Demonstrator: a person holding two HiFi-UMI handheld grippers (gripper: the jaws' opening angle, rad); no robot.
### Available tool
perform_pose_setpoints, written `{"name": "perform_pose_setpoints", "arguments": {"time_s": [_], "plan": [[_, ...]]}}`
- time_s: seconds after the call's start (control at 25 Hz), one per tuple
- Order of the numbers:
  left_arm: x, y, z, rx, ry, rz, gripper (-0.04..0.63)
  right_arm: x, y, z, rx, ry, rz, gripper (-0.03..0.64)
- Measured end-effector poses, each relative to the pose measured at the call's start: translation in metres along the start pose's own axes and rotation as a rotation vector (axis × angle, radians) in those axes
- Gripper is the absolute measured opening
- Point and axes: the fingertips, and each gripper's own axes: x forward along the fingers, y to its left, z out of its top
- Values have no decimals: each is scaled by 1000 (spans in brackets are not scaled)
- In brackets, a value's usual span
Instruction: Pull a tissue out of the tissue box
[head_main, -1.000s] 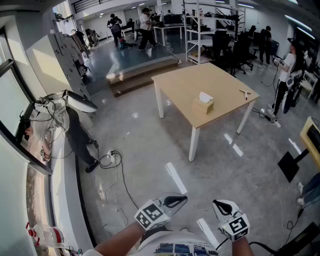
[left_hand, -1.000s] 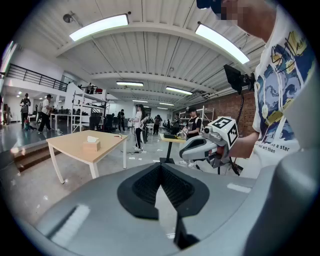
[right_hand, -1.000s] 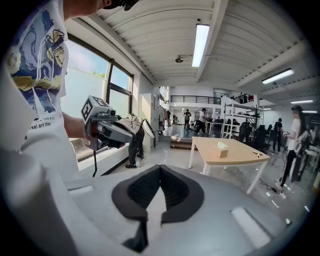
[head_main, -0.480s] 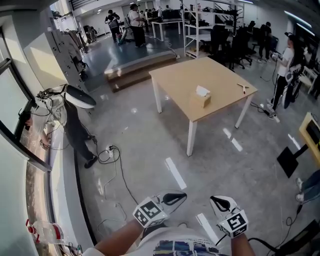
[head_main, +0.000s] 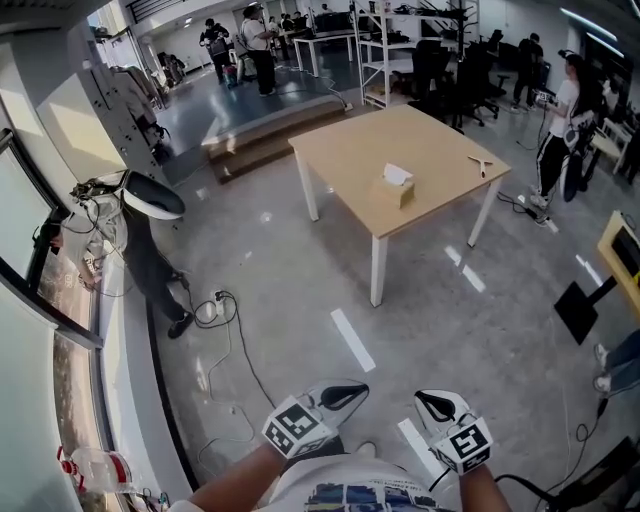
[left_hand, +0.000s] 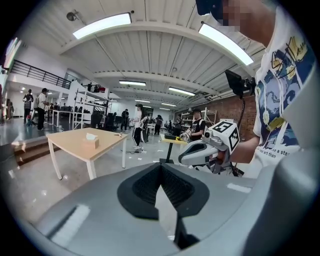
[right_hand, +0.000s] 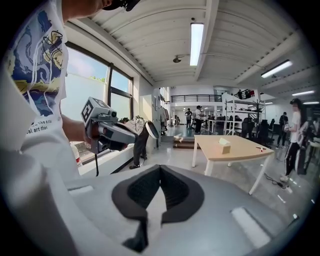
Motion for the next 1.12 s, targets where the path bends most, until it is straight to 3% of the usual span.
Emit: {"name": "perform_pose_setpoints", "arguments": {"time_s": [0.2,0.4,0.76,1.12], "plan": [[9,27,-1,-17,12,15,5,21,-19,3,17,4,13,3],[25,68,14,-62,-38,-4,5,46,-38,18,5,19,7,2],[51,138,50,-13,-46,-50,5,96,-79,65,9,30,-39,2],[54,210,38,-5,-28,-78,5,161,-103,80,9,66,-57,2]]}}
